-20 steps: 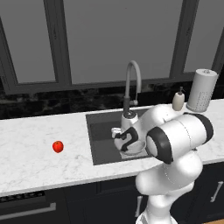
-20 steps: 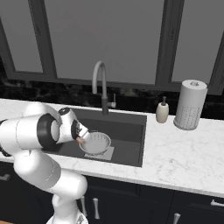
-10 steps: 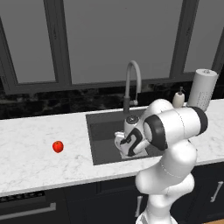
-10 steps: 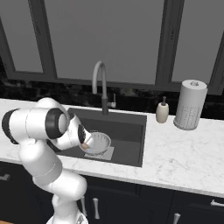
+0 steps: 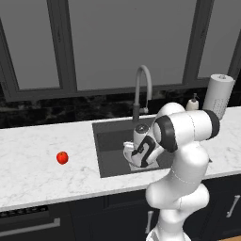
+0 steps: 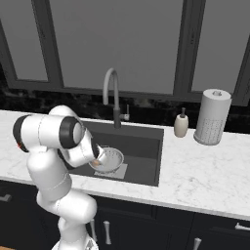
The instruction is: Put the colander in the sink, put the apple, peach in the colander, and turn on the sink faucet and pour water over the colander.
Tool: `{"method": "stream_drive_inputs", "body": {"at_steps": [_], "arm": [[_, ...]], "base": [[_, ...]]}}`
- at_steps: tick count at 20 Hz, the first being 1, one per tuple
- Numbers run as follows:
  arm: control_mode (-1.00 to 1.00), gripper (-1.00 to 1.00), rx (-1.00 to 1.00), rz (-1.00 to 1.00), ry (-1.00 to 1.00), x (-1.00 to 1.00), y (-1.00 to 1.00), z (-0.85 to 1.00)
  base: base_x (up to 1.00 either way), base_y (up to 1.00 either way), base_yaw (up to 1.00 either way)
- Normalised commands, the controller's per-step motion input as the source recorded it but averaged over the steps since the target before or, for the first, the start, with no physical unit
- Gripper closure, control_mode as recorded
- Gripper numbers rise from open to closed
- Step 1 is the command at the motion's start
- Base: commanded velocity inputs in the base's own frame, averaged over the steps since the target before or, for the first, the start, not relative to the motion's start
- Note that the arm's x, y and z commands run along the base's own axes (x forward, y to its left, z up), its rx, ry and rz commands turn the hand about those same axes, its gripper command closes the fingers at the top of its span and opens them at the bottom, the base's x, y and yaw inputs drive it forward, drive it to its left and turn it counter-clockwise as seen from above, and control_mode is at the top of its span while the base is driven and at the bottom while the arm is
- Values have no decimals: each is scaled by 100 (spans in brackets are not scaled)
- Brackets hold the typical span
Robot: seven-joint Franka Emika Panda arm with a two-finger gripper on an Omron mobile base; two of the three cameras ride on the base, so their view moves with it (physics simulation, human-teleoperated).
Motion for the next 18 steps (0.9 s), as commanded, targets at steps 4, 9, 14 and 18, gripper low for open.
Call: {"method": "stream_drive_inputs", "body": {"at_steps": [4,9,14,18], "arm": [[-100,100,0,0,0,19,0,-15],[-100,100,0,0,0,15,0,-28],[-100,-100,0,0,0,7,0,-22],[-100,-100,0,0,0,0,0,-1]], "base": [[0,0,0],[0,0,0],[0,0,0],[0,0,0]]}}
